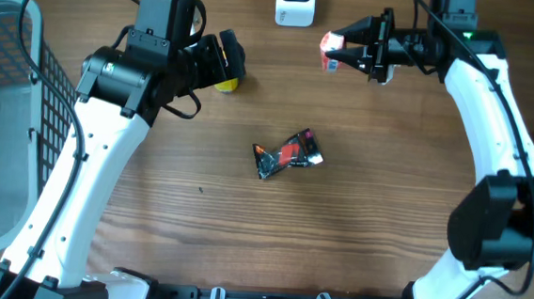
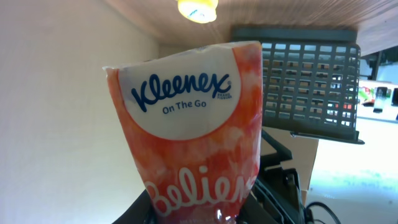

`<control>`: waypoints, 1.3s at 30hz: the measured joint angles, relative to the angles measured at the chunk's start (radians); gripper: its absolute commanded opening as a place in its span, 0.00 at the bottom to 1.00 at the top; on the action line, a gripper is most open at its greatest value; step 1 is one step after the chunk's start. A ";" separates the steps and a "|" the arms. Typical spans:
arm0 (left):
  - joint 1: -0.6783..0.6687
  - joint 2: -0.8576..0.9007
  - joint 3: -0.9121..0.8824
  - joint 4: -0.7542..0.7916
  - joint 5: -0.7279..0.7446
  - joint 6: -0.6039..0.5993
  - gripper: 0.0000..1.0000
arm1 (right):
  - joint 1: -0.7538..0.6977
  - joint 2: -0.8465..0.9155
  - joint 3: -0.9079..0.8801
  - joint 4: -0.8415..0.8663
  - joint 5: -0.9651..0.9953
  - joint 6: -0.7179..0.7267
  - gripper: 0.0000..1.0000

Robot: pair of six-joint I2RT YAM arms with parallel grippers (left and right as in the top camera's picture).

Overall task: Scan the item barcode
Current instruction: 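Lift the Kleenex pack with the right gripper and raise it, then hold the Kleenex pack's barcode in front of the white scanner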

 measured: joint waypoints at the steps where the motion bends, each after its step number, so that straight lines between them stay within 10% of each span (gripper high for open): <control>1: 0.000 0.000 0.000 -0.003 0.000 0.000 1.00 | 0.000 0.013 0.000 -0.001 -0.005 0.000 0.27; 39: 0.000 0.000 0.000 -0.025 0.000 0.000 1.00 | 0.000 0.395 -0.026 -0.391 -0.024 -0.426 0.20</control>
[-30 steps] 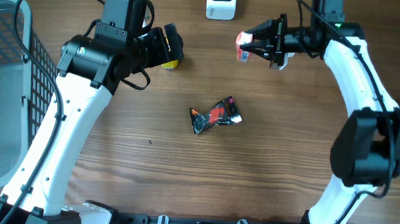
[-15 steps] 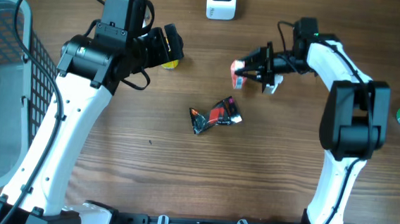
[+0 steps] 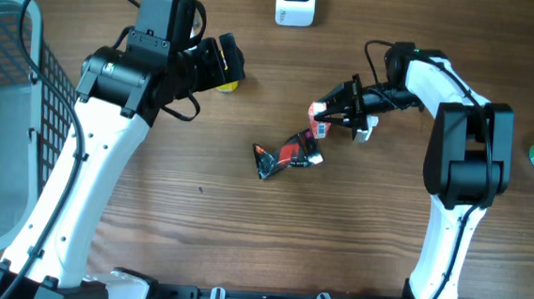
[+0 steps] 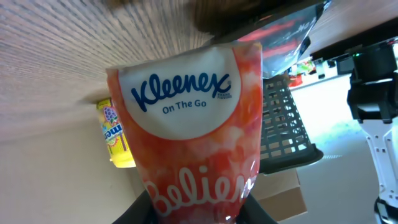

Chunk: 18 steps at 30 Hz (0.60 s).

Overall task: Scan the item barcode
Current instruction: 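Hold the Kleenex pack's barcode in front of the white scanner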

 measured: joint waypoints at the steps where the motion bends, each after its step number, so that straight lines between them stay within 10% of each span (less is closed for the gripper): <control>1: 0.000 0.000 0.000 0.000 0.000 0.000 1.00 | 0.000 0.000 0.000 -0.001 0.002 -0.005 0.20; 9: 0.000 0.000 0.000 0.000 0.000 0.000 1.00 | 0.000 0.000 -0.001 0.182 -0.011 -0.028 0.11; 18: 0.000 0.000 0.000 0.053 -0.027 0.000 1.00 | 0.004 0.011 -0.011 0.980 -0.265 0.110 0.09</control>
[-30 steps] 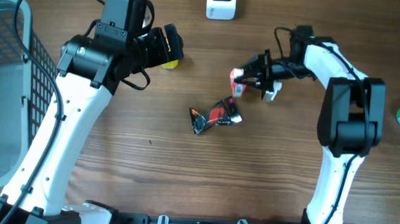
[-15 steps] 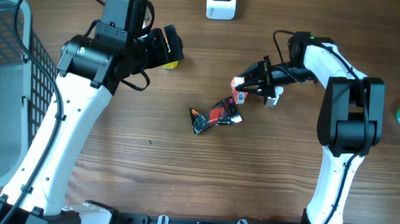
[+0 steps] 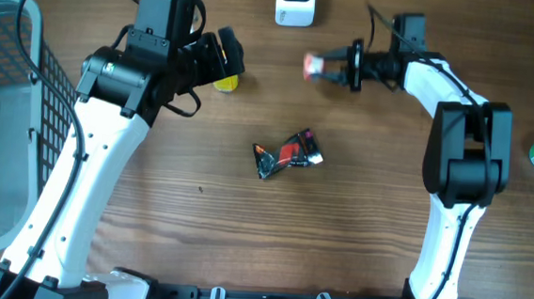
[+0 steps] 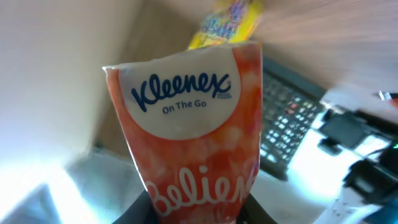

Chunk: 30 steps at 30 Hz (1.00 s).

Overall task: Scan the item barcode
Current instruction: 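Hold the Kleenex pack's barcode in front of the white scanner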

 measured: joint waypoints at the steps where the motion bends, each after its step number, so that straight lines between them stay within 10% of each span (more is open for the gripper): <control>1: 0.000 0.000 0.000 0.005 0.000 0.000 1.00 | 0.002 0.000 0.001 0.090 -0.019 0.036 0.09; 7: 0.000 0.000 -0.001 0.016 -0.041 0.000 1.00 | 0.018 0.002 0.004 0.731 -0.064 0.250 0.24; 13: 0.000 0.000 -0.001 0.016 -0.113 0.000 1.00 | 0.021 0.002 0.005 0.879 -0.034 0.258 0.24; 30: 0.000 0.000 -0.001 0.050 -0.240 0.001 1.00 | 0.028 0.002 0.005 0.743 0.140 -0.590 0.25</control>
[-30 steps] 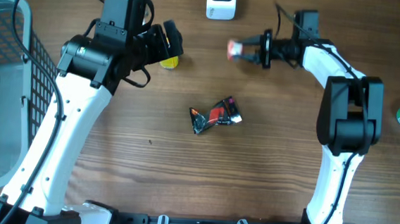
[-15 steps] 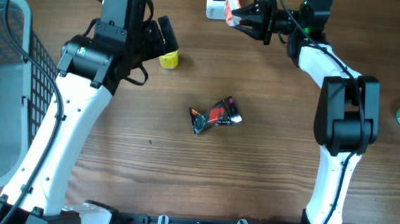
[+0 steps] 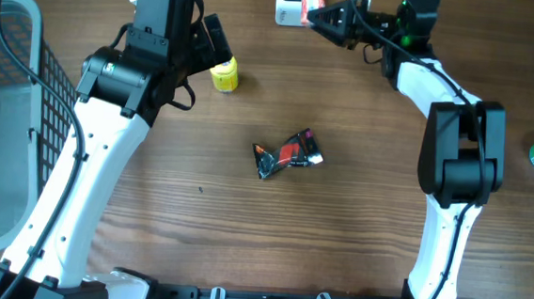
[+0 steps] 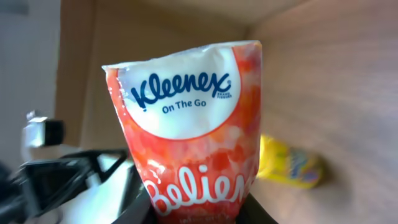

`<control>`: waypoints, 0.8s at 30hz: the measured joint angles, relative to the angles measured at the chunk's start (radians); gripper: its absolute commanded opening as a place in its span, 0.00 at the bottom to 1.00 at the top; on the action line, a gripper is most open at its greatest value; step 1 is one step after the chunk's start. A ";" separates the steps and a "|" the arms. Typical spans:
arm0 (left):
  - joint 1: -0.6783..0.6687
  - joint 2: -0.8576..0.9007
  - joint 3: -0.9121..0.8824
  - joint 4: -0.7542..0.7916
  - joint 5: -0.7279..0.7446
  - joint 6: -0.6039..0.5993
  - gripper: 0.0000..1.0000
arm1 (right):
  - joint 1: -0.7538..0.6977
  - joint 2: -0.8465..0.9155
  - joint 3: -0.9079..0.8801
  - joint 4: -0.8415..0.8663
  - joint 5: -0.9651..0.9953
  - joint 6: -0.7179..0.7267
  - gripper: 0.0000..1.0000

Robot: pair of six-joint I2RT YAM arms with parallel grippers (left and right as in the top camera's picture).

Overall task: Scan the item barcode
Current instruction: 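Hold the Kleenex pack's barcode in front of the white scanner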

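An orange and white Kleenex tissue pack (image 4: 186, 118) fills the right wrist view, with my right gripper (image 4: 199, 208) shut on its lower end. Overhead, the pack is held at the table's far edge, right beside the white scanner (image 3: 289, 2), and the right gripper (image 3: 325, 14) points left at it. The barcode does not show in either view. My left gripper (image 3: 211, 35) hovers just up and left of a yellow candy pack (image 3: 223, 74); its jaws are not clear enough to read.
A black and red wrapper (image 3: 288, 154) lies mid-table. A grey wire basket (image 3: 11, 103) stands at the left edge. A round clear object sits at the far right. The yellow pack (image 4: 289, 163) shows behind the tissues in the right wrist view.
My right gripper has moved the tissue pack up and slightly left, from below the scanner's right side to right against it. The left gripper has shifted up-left, uncovering the yellow pack.
The right gripper first held the tissue pack right of the scanner. Then it held it low, near the black and red wrapper. Then it was back up near the scanner, and now the pack sits beside it. The left gripper stayed over the yellow pack until now.
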 measured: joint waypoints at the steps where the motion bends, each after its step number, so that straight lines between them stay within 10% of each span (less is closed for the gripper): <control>1: 0.000 0.000 0.000 0.000 -0.010 0.000 1.00 | 0.002 0.000 0.000 -0.027 0.027 -0.038 0.25; 24: 0.000 0.000 0.000 0.031 -0.101 0.000 1.00 | 0.103 0.019 0.055 -0.118 0.630 -0.304 0.22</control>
